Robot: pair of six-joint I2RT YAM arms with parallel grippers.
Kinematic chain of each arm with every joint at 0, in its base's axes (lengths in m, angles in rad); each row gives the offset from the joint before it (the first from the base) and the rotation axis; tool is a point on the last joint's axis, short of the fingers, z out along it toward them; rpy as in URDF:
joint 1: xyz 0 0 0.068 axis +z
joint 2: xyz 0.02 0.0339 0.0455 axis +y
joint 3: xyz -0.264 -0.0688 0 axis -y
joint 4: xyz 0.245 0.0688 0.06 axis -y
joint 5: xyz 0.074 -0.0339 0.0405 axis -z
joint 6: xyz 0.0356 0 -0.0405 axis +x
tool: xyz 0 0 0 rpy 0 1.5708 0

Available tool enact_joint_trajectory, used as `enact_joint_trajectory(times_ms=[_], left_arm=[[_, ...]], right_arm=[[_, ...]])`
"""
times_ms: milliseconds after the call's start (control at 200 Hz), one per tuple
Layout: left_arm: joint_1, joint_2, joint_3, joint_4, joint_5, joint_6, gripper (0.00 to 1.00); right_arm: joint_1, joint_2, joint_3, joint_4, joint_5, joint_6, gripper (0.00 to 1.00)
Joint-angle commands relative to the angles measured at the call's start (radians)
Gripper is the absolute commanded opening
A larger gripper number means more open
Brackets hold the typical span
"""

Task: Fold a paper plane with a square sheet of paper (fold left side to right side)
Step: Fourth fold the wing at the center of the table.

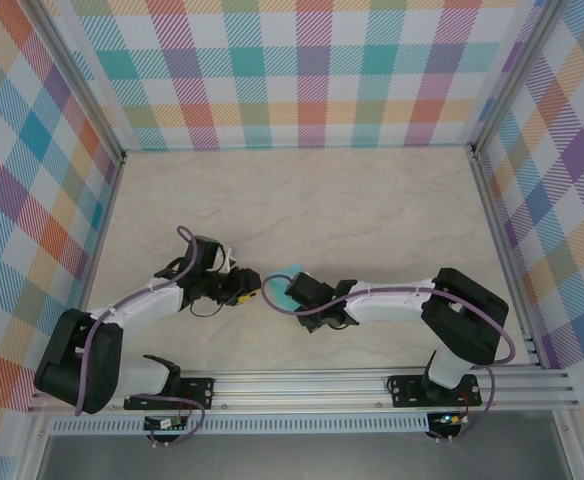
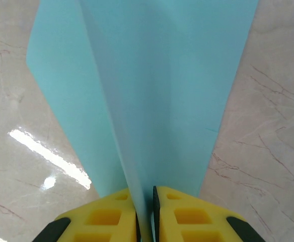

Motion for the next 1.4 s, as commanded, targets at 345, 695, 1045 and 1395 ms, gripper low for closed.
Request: enact_joint_trajectory(times_ms=[345,695,1045,1395], left_arm=[[-0.141,0.100,0.017,0.156,-0.006,-0.078,0.32],[-0.217,0.264,0.097,0.225,-0.025,-0.093,0.37],[-0.235,0.382,0.158,0.225,-0.039,-0.073,0.36],[-0.239,0.421,0.191,0.220,-0.043,-0.064,0.37]], right_arm=[[-0.090,-0.029,-0.148,0.155,-0.254,0.075,0.15],[-0.152,-0.029,-0.200,0.223,-0.345,0.094,0.14],[-0.169,-0.025,-0.225,0.241,-0.358,0.101,0.15],[-0.177,-0.025,-0.229,0.244,-0.370,0.100,0.16]])
